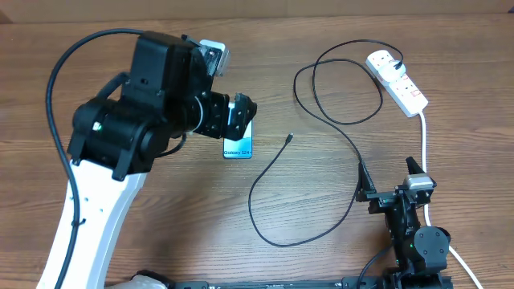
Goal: Plug charger to phone and switch on socket
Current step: 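Raise the left gripper and move it over the phone, then lower the left gripper onto the phone's top edge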
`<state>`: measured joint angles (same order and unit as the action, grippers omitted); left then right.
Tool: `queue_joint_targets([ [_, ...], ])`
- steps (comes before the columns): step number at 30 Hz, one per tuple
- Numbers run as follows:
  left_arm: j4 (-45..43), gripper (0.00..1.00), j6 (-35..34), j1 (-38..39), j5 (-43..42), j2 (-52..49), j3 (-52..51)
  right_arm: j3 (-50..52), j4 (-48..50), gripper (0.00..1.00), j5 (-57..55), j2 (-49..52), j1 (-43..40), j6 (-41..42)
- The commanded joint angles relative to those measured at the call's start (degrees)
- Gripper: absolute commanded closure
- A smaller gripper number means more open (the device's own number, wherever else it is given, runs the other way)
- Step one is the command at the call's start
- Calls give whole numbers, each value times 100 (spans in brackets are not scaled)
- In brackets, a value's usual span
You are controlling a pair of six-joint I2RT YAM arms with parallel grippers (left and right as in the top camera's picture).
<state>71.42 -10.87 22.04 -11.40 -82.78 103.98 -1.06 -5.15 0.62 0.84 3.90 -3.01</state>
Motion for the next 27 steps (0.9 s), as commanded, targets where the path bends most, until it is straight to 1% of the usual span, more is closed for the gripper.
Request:
queue_joint_targets([
  [1,138,0,-787,22,-160,-179,129,57,31,0,-57,-68,22,-26],
  [2,199,0,-859,22,-127,-227,131,57,33,0,-57,-68,22,-26],
  [4,385,0,-1123,46,197,-339,164,57,33,0,-57,-68,22,-26],
  [7,857,0,-1469,140,1182,-581,321,57,31,0,-57,-68,22,-26],
  [9,1300,0,-1696,219,1696,-809,463,57,31,0,-57,-68,22,-26],
  [12,1663,0,-1897,297,2085,-1176,514,57,31,0,-57,-68,20,-26],
  [15,1657,0,-1921,308,2013,-1471,514,57,33,0,-57,-68,22,-26],
  [22,1281,0,-1919,306,1447,-1945,514,57,31,0,-57,-68,20,-26],
  [27,1167,0,-1917,308,1432,-2177,514,57,33,0,-57,-68,22,-26],
])
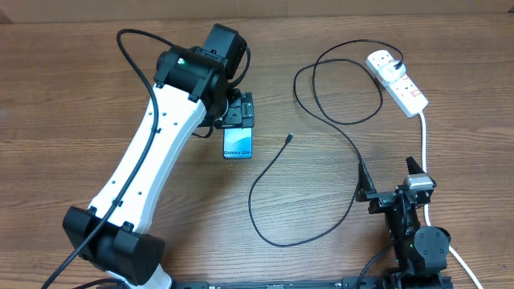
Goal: Plug charger to phone and switch on socket
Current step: 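Lower the left gripper onto the phone's top edge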
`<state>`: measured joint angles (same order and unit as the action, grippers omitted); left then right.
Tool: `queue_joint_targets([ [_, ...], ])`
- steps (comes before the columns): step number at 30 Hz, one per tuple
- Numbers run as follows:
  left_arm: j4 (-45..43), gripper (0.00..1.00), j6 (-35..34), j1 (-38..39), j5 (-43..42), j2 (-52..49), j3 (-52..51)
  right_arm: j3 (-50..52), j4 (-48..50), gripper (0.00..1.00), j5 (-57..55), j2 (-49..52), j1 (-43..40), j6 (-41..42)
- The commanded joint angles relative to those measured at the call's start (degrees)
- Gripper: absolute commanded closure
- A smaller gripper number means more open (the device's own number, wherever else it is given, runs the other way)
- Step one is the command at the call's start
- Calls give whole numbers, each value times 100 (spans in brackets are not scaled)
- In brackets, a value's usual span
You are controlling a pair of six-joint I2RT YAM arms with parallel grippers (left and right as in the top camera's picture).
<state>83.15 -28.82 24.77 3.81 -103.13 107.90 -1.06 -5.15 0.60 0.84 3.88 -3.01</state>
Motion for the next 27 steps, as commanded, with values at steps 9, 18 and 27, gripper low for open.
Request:
queue_joint_targets([
  [9,-616,0,48,35,-90,-275,9,57,33,0,-55,-68,22,-26],
  [18,-807,0,177,28,-85,-313,9,57,31,0,-55,-68,24,-26],
  [27,-951,0,310,28,-63,-702,9,57,31,0,-55,-68,24,-26],
])
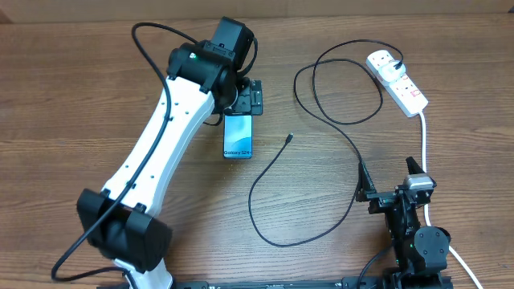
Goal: Plug charger to phone and switch on socket
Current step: 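Lower the left gripper onto the phone's top edge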
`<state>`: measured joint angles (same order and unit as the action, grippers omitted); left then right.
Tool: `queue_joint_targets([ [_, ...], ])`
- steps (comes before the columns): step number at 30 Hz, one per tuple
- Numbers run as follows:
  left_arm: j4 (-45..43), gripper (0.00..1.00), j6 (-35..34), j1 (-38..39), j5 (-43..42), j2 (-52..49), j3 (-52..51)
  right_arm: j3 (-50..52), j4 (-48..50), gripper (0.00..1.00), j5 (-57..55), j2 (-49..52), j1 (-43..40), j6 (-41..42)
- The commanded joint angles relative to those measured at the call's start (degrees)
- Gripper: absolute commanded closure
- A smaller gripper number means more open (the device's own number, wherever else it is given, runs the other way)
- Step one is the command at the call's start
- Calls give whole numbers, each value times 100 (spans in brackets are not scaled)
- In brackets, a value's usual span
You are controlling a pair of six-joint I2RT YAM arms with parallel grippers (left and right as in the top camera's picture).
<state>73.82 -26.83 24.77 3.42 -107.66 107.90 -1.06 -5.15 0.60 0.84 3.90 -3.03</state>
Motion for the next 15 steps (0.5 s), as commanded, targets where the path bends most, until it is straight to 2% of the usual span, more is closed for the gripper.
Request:
queue_joint_targets([
  [1,-17,0,111,26,-26,-269,9,57,33,0,-55,-68,22,-24],
  [15,-308,0,109,-87,-4,-734,9,57,33,0,-55,-68,20,-24],
])
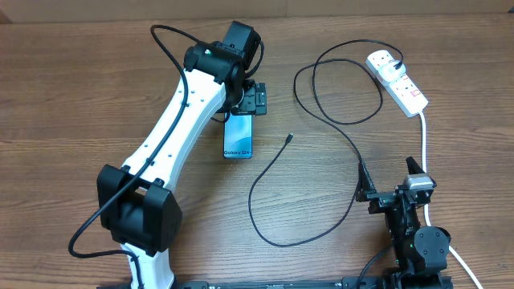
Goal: Plug charger to phone and switch on socket
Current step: 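Lower the left gripper onto the phone's top edge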
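The phone [238,137] lies flat left of the table's centre, its blue screen up. My left gripper [256,99] hangs just beyond the phone's far end, slightly to the right. From above, its fingers read as one dark block, so any gap is hidden. The black cable's free plug [289,137] lies on the wood right of the phone. The cable [265,233] loops toward me, then runs back to the white socket strip [399,80] at the far right. My right gripper [387,172] rests open near the front edge, holding nothing.
The left arm's white link [173,136] slants across the left half of the table. The strip's white lead [423,136] runs down the right side past the right arm. A second loop of black cable [337,80] lies between the phone and the strip.
The left arm has swung a little to the right and its gripper sits slightly further right beyond the phone's far end. Phone, cable, socket strip and right arm have not moved.
At first the left gripper covered the phone's far half, with the arm looming large on the left. Then it stood over the phone's far end, then just beyond it with the whole screen showing. Phone, cable and right arm kept their places throughout.
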`<state>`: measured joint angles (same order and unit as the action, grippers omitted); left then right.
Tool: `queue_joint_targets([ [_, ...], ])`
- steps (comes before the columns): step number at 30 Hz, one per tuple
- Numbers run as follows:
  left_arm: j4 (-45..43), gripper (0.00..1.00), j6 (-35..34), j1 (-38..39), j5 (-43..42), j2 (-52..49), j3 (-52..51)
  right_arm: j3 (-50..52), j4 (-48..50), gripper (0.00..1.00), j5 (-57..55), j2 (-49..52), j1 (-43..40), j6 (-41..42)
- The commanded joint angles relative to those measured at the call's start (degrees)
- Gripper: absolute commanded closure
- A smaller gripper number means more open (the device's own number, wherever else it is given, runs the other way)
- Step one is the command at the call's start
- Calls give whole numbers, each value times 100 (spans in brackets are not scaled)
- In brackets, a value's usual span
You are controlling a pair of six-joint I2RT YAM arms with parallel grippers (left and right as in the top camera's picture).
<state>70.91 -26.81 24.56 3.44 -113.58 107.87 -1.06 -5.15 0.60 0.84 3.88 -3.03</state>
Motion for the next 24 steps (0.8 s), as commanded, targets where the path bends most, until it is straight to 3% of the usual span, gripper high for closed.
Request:
queue_joint_targets([
  [1,-26,0,107,-66,-9,-151,11,57,33,0,-55,-68,24,-24],
  [24,-160,0,111,-63,-70,-385,11,57,33,0,-55,-68,22,-24],
])
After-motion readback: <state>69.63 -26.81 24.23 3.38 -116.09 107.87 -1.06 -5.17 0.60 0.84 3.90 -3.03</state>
